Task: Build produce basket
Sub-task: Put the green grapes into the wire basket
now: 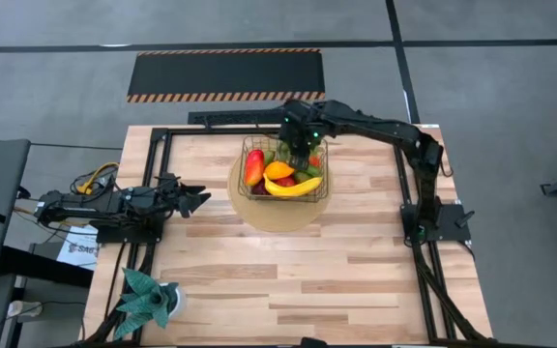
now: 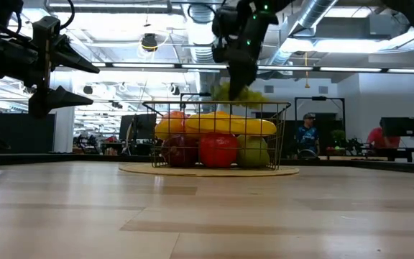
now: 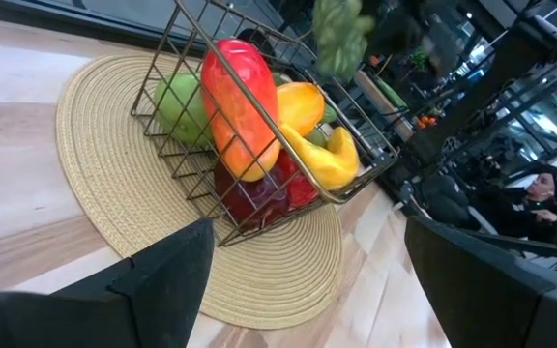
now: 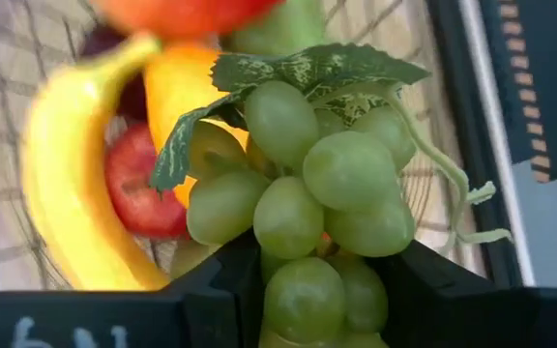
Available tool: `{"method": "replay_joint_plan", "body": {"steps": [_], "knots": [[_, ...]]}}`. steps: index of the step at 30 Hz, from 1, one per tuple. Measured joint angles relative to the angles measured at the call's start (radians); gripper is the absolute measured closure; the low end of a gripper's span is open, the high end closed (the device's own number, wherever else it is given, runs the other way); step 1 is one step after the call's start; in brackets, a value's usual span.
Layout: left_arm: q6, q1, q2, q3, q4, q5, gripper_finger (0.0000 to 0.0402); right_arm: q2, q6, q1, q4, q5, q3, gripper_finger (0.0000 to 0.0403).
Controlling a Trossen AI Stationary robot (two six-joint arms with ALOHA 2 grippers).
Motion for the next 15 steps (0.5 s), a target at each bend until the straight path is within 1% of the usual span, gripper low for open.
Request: {"method": "replay_joint_plan", "body": {"steps": [5,15], "knots": [[0.004,0.0,0.0,0.0,0.0,-0.007,0.0074,0.0,-0.012,0.003,0.033,0.002,-0.085,0.022],[0.003,0.0,0.0,0.0,-0.001,-0.026,0.0074,0.0,-0.019,-0.002,0.045,-0.02,-0.098,0.0113]]}}
